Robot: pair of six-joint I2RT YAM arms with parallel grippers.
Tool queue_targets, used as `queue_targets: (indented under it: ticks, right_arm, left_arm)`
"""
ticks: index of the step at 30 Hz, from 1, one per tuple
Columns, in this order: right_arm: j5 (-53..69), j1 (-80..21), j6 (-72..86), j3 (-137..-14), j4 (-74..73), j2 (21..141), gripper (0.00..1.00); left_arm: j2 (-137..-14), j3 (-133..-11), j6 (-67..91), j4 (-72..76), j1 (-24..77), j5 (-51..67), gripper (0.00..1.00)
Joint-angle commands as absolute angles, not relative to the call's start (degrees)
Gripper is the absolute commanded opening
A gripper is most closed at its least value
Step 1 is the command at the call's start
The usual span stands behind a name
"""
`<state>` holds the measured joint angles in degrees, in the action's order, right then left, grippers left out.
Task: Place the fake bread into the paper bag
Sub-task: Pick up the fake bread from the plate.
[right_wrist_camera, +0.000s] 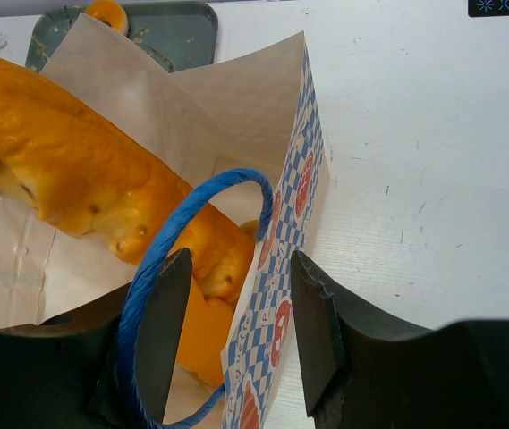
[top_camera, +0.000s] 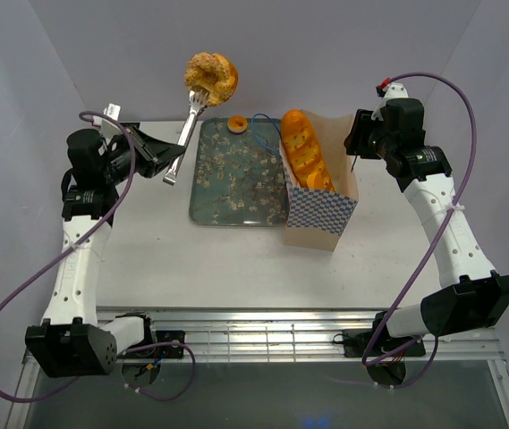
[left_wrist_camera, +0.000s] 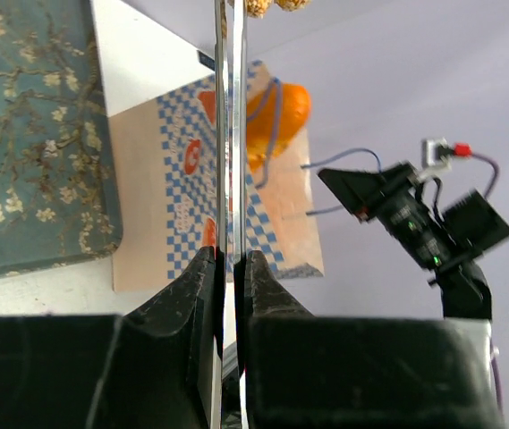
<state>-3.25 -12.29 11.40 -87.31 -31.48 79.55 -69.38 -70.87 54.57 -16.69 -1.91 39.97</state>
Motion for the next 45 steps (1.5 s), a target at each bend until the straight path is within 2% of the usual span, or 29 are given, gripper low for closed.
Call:
queue_targets:
  ticks: [1, 8, 12, 17, 33, 38, 45]
  right_arm:
    - [-3.08, -12.48, 11.69, -89.12, -29.62, 78.57, 0.54]
    - [-3.78, -12.48, 11.69, -89.65, -29.79, 78.66, 0.54]
    - [-4.66, -12.57, 11.69, -90.09, -29.71, 78.75, 0.54]
    - [-5.27, -12.48, 11.95, -90.62, -29.62, 78.66, 0.54]
    - [-6.33, -12.48, 11.69, -90.44, -30.06, 77.7, 0.54]
    - [-6.68, -12.48, 11.16, -90.0, -30.15, 77.43, 0.54]
    - [-6.59, -12.48, 10.99, -90.09, -30.15, 77.34, 0.54]
  left_arm:
    - [-62.59, -69.18, 51.68, -15.82, -1.5, 45.43, 0.15]
    - [-52.75, -64.86, 54.67, -13.1, 2.02, 50.98, 0.19]
    - [-50.19, -63.73, 55.54, -13.01, 10.34, 47.83, 0.22]
    - [-48.78, -60.65, 55.9, -12.66, 15.82, 44.48, 0.24]
    - [-53.87, -50.89, 58.53, -4.05, 30.66, 36.83, 0.31]
    - [-55.02, -49.49, 59.06, -1.15, 32.96, 34.98, 0.42]
    - [-54.23, -49.39, 58.62, -0.62, 33.22, 33.49, 0.49]
